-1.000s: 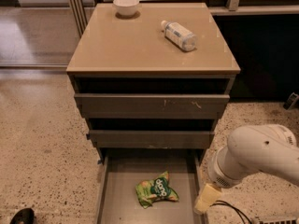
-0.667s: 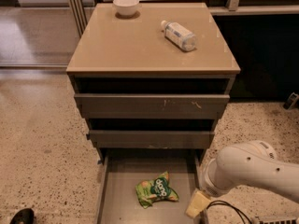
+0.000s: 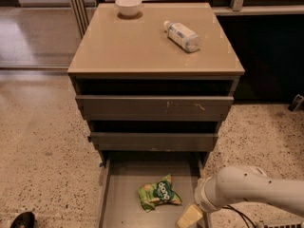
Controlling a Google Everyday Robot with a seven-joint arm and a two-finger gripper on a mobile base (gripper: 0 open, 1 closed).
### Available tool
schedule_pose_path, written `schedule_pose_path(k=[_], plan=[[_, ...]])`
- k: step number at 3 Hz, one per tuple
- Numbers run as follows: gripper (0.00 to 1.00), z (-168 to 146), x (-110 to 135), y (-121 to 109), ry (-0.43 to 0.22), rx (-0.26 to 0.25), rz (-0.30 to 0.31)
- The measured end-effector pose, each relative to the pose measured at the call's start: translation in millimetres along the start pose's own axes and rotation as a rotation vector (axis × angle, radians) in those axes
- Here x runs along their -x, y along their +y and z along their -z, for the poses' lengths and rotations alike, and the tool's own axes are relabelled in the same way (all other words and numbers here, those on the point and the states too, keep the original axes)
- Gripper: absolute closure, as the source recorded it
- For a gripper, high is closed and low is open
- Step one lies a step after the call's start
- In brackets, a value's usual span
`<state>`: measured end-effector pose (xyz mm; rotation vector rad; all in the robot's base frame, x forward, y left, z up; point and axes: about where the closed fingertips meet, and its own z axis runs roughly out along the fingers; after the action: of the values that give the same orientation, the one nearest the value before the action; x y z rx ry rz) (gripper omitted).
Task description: Pick green rice chip bag from bottom drawer and place on counter
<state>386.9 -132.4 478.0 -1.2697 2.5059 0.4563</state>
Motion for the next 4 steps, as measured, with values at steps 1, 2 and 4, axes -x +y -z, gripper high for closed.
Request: schedule_pose_path(k=[1,2,4], plan=[[0.00,0,0,0,0.000,0.000,0.000],[0.00,-18,4,-7,-0.025,-0.030,-0.007],[0.00,-108,19,-34,-0.052,-0.081,-0.027]])
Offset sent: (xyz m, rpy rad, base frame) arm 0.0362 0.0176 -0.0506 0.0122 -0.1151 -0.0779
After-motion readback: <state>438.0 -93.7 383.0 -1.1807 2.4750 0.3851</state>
